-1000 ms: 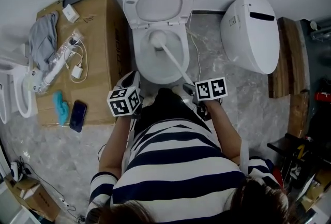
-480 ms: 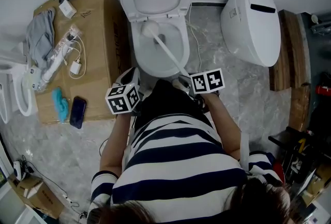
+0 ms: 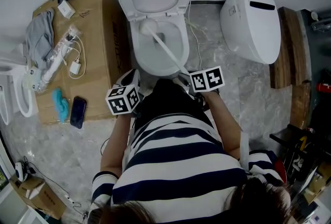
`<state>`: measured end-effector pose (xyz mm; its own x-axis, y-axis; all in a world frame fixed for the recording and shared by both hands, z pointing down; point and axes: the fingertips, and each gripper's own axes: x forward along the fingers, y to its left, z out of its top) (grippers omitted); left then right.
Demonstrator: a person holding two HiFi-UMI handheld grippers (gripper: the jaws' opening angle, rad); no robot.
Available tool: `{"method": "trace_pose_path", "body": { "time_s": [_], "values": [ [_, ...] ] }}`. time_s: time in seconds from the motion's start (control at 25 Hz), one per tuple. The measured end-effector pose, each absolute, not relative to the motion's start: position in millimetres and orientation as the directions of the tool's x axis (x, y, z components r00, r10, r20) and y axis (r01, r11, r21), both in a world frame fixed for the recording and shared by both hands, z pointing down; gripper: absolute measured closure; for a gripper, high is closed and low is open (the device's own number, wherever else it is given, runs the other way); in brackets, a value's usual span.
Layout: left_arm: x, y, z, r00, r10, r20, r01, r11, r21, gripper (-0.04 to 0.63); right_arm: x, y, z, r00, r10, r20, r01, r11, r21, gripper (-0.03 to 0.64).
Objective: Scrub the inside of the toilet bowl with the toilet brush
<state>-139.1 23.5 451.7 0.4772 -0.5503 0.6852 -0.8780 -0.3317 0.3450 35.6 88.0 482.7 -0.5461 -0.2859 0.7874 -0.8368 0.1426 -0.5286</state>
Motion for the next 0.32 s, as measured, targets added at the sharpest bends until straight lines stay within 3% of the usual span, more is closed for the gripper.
{"method": "trace_pose_path", "body": {
  "time_s": [0.32],
  "values": [
    [-137.8, 23.5, 453.6, 0.480, -0.540, 0.692, -0.876, -0.333, 0.348, 0.595, 35.2, 87.0, 483.0, -0.548, -0.286, 0.786, -0.835, 0.146, -0.530, 0.532]
  ]
}}
